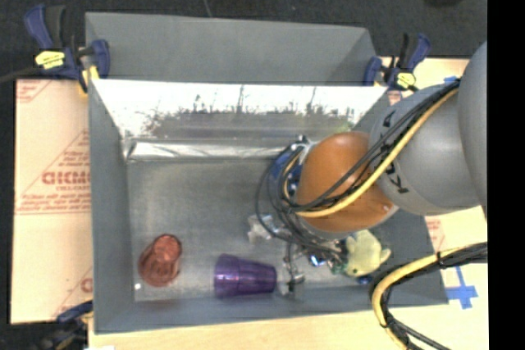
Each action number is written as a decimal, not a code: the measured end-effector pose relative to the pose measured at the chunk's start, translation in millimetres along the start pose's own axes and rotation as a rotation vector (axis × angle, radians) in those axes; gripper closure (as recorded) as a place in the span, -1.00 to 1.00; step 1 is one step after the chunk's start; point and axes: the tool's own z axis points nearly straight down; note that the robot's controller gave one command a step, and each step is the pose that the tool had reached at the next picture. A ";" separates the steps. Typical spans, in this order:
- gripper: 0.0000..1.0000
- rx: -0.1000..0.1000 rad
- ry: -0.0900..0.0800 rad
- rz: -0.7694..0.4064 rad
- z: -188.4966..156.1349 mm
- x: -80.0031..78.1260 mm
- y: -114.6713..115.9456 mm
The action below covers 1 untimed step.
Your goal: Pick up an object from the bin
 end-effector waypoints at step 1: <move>-1.00 -0.001 0.003 0.116 -0.8 0.5 11.3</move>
Offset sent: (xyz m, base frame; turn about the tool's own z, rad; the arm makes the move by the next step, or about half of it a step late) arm -0.0049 0.0602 -0.0114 0.0590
